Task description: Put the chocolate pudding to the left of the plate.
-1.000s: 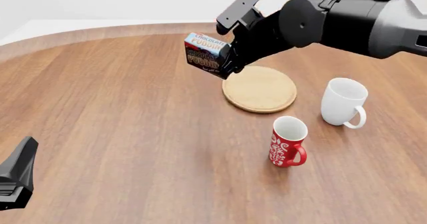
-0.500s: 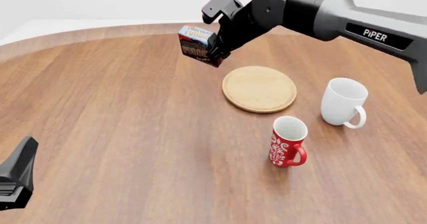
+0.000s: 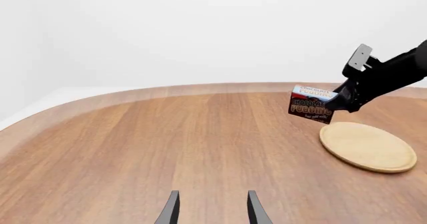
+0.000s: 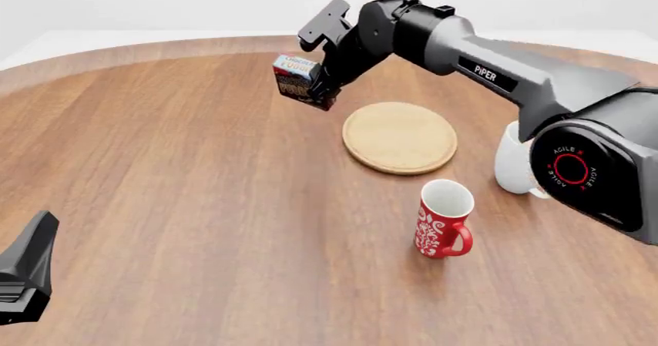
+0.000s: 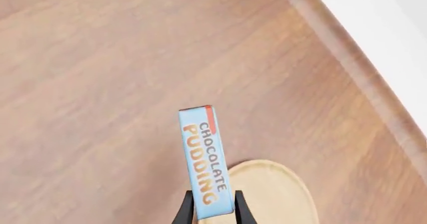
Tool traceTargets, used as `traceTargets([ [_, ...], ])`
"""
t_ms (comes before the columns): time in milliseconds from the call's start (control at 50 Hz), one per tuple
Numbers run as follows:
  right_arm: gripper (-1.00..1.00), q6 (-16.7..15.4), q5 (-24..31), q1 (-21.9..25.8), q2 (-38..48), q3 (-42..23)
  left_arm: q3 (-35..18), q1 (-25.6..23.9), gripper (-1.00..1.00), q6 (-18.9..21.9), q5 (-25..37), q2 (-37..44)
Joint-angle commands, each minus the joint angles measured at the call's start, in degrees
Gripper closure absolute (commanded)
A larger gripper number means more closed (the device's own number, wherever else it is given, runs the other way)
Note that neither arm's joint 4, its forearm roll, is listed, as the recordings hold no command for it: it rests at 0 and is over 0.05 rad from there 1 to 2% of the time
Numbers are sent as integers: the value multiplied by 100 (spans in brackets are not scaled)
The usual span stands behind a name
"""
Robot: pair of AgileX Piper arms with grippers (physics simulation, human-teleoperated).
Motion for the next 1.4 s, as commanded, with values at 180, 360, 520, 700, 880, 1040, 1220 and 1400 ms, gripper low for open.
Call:
traceTargets([
  [180, 100, 52, 454, -76, 1119, -1290, 0, 0, -100, 0, 0, 0],
  [360, 100, 14, 572, -139, 1307, -1465, 0, 0, -100, 0, 0, 0],
  [520, 100, 6, 571, -136, 1352, -1422, 0, 0, -100, 0, 0, 0],
  [700, 100, -16, 584, -211, 1415, -1402, 0, 0, -100, 0, 0, 0],
  [880, 100, 15, 522, -170, 1422, -1285, 0, 0, -100, 0, 0, 0],
  [1040, 100, 62, 449, -122, 1400, -1124, 0, 0, -100, 0, 0, 0],
  [1220, 100, 105, 399, -61, 1353, -997, 0, 0, -100, 0, 0, 0],
  [1400, 100, 85, 353, -55, 1311, -886, 0, 0, -100, 0, 0, 0],
])
